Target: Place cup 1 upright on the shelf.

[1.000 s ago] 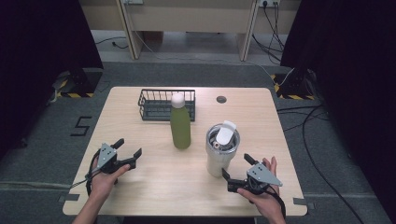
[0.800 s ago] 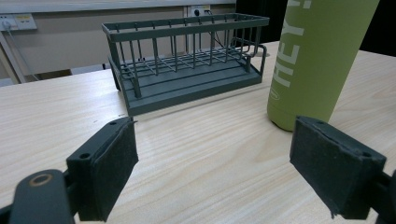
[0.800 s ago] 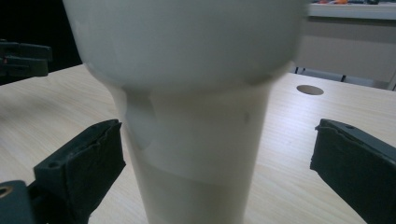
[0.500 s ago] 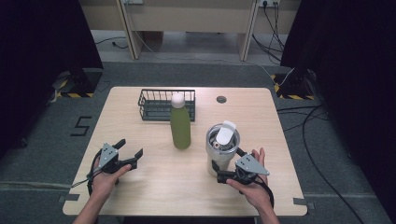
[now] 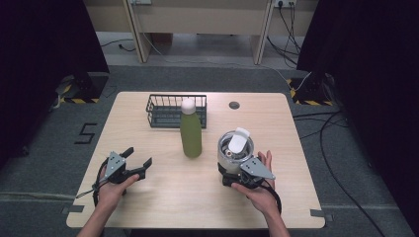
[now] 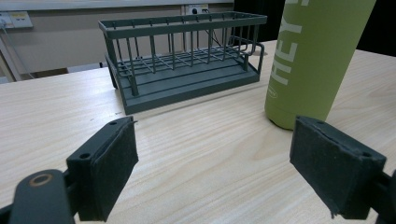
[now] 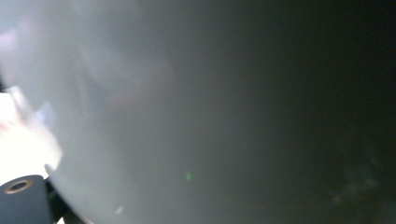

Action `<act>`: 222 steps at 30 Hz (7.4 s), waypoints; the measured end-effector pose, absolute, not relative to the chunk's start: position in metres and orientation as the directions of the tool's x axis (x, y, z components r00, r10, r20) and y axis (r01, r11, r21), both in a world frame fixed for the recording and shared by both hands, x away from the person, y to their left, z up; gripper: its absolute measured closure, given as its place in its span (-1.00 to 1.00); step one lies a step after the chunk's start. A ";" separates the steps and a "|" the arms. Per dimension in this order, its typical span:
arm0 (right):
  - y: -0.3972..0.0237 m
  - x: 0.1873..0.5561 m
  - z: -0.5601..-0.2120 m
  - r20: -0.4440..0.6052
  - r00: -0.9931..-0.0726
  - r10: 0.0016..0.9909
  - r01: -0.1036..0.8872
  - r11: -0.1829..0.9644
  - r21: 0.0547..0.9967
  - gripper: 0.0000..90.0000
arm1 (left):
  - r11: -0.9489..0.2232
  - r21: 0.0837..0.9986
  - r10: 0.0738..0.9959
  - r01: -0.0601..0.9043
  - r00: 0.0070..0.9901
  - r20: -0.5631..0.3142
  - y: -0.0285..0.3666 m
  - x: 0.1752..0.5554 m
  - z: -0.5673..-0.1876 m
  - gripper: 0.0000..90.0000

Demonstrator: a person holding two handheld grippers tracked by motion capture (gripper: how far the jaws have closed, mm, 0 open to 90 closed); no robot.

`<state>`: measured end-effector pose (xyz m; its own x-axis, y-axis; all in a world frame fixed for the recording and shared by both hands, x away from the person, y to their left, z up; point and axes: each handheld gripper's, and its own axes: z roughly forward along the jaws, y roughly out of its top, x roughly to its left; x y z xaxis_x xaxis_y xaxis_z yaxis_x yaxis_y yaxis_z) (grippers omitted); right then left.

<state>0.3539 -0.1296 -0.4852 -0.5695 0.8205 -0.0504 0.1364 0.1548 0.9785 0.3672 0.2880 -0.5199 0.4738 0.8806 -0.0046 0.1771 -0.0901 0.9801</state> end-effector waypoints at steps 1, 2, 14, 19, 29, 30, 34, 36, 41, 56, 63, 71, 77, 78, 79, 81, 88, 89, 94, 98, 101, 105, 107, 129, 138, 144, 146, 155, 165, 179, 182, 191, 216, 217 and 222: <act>-0.130 0.354 -0.485 -0.052 -0.570 0.820 0.136 0.157 0.978 -0.80 | -0.091 0.980 0.880 0.177 0.475 -0.004 0.288 0.367 -0.520 -0.68; -0.130 0.354 -0.485 -0.049 -0.571 0.819 0.138 0.155 0.978 -0.80 | -0.092 0.980 0.880 0.176 0.475 -0.003 0.288 0.367 -0.520 -0.68; -0.131 0.354 -0.484 -0.037 -0.580 0.814 0.147 0.148 0.978 -0.78 | -0.091 0.979 0.876 0.181 0.482 -0.008 0.287 0.367 -0.521 -0.68; -0.130 0.355 -0.482 -0.012 -0.584 0.811 0.158 0.128 0.979 -0.78 | -0.087 0.979 0.877 0.184 0.480 -0.012 0.287 0.368 -0.522 -0.68; -0.129 0.361 -0.467 -0.010 -0.574 0.819 0.122 0.098 0.988 -0.78 | -0.086 0.980 0.877 0.181 0.480 -0.012 0.287 0.367 -0.521 -0.68; -0.129 0.362 -0.465 -0.008 -0.570 0.821 0.117 0.091 0.989 -0.78 | -0.085 0.980 0.877 0.181 0.480 -0.013 0.287 0.367 -0.521 -0.68; -0.130 0.366 -0.457 -0.005 -0.570 0.821 0.102 0.078 0.992 -0.78 | -0.086 0.980 0.876 0.181 0.482 -0.012 0.286 0.367 -0.522 -0.68; -0.130 0.369 -0.452 -0.004 -0.565 0.825 0.097 0.071 0.993 -0.78 | -0.087 0.980 0.876 0.181 0.482 -0.011 0.286 0.367 -0.522 -0.68; -0.131 0.378 -0.441 -0.014 -0.558 0.830 0.071 0.064 0.995 -0.78 | -0.091 0.980 0.876 0.179 0.483 -0.008 0.286 0.367 -0.521 -0.68; -0.130 0.418 -0.413 -0.020 -0.541 0.841 0.029 0.043 0.999 -0.78 | -0.105 0.979 0.871 0.173 0.491 0.007 0.285 0.367 -0.521 -0.68; -0.125 0.439 -0.401 -0.014 -0.538 0.843 0.017 0.027 0.999 -0.78 | -0.105 0.979 0.872 0.175 0.489 0.006 0.285 0.367 -0.521 -0.67; -0.119 0.457 -0.391 -0.008 -0.542 0.840 0.010 0.015 1.000 -0.78 | -0.105 0.979 0.873 0.177 0.488 0.005 0.284 0.367 -0.522 -0.67; -0.114 0.475 -0.381 -0.010 -0.543 0.840 0.003 0.015 1.000 -0.78 | -0.103 0.978 0.873 0.181 0.488 0.002 0.284 0.367 -0.522 -0.68; -0.114 0.475 -0.381 -0.010 -0.543 0.840 0.003 0.015 1.000 -0.78 | -0.103 0.978 0.873 0.181 0.488 0.002 0.284 0.367 -0.522 -0.67; -0.113 0.477 -0.380 -0.008 -0.543 0.839 0.004 0.012 1.000 -0.78 | -0.103 0.978 0.873 0.181 0.487 0.002 0.284 0.367 -0.522 -0.67; -0.112 0.482 -0.377 -0.010 -0.542 0.840 0.001 0.012 1.000 -0.78 | -0.102 0.978 0.873 0.181 0.487 0.001 0.284 0.367 -0.522 -0.67; -0.105 0.497 -0.368 -0.008 -0.544 0.839 -0.004 0.006 1.000 -0.78 | -0.105 0.978 0.871 0.178 0.491 0.005 0.283 0.367 -0.522 -0.67; -0.105 0.497 -0.368 -0.008 -0.544 0.839 -0.004 0.006 1.000 -0.78 | -0.105 0.978 0.871 0.178 0.491 0.005 0.283 0.367 -0.522 -0.67; -0.100 0.506 -0.362 -0.010 -0.543 0.840 -0.018 0.000 1.000 -0.78 | -0.103 0.978 0.873 0.179 0.488 0.003 0.284 0.368 -0.522 -0.67; -0.094 0.515 -0.359 -0.016 -0.543 0.840 -0.021 0.005 1.000 -0.78 | -0.103 0.978 0.873 0.181 0.487 0.002 0.284 0.367 -0.522 -0.67; -0.091 0.518 -0.359 -0.014 -0.548 0.837 -0.018 0.004 1.000 -0.78 | -0.101 0.978 0.874 0.181 0.485 0.000 0.284 0.367 -0.522 -0.67; -0.086 0.526 -0.357 -0.018 -0.553 0.833 -0.022 0.007 1.000 -0.78 | -0.099 0.978 0.875 0.184 0.484 -0.002 0.284 0.368 -0.523 -0.67; -0.085 0.528 -0.357 -0.019 -0.552 0.833 -0.022 0.009 1.000 -0.78 | -0.099 0.978 0.875 0.184 0.484 -0.002 0.284 0.368 -0.523 -0.67; -0.059 0.567 -0.359 -0.005 -0.584 0.812 0.022 0.022 1.000 -0.78 | -0.099 0.977 0.876 0.191 0.482 -0.005 0.283 0.368 -0.524 -0.67; -0.046 0.582 -0.362 -0.001 -0.594 0.805 0.047 0.036 0.998 -0.78 | -0.095 0.977 0.877 0.192 0.480 -0.009 0.284 0.368 -0.524 -0.67; -0.035 0.590 -0.364 -0.004 -0.606 0.796 0.057 0.049 0.997 -0.78 | -0.093 0.977 0.876 0.192 0.481 -0.011 0.284 0.368 -0.524 -0.67; -0.030 0.594 -0.365 -0.008 -0.612 0.791 0.062 0.058 0.996 -0.78 | -0.092 0.977 0.876 0.193 0.482 -0.013 0.284 0.369 -0.524 -0.67; -0.018 0.605 -0.369 -0.009 -0.623 0.782 0.081 0.075 0.994 -0.78 | -0.089 0.977 0.875 0.192 0.484 -0.015 0.284 0.369 -0.524 -0.67; -0.003 0.614 -0.372 -0.013 -0.639 0.769 0.094 0.094 0.991 -0.78 | -0.084 0.978 0.875 0.192 0.483 -0.020 0.285 0.368 -0.524 -0.67; 0.008 0.621 -0.378 -0.016 -0.648 0.762 0.109 0.113 0.988 -0.79 | -0.087 0.978 0.872 0.191 0.488 -0.018 0.284 0.368 -0.524 -0.67; 0.009 0.623 -0.381 -0.014 -0.648 0.762 0.115 0.116 0.987 -0.79 | -0.087 0.978 0.872 0.192 0.489 -0.019 0.284 0.368 -0.524 -0.67; 0.010 0.626 -0.387 -0.012 -0.648 0.762 0.127 0.123 0.984 -0.79 | -0.087 0.978 0.871 0.191 0.492 -0.018 0.283 0.368 -0.524 -0.67; 0.013 0.628 -0.408 -0.003 -0.647 0.763 0.163 0.142 0.976 -0.79 | -0.088 0.978 0.868 0.191 0.496 -0.019 0.282 0.368 -0.524 -0.66; 0.014 0.628 -0.409 -0.001 -0.646 0.763 0.164 0.140 0.976 -0.79 | -0.087 0.978 0.868 0.192 0.496 -0.019 0.282 0.368 -0.524 -0.66; 0.015 0.628 -0.413 -0.002 -0.645 0.764 0.171 0.147 0.974 -0.79 | -0.089 0.978 0.868 0.191 0.496 -0.018 0.282 0.368 -0.524 -0.66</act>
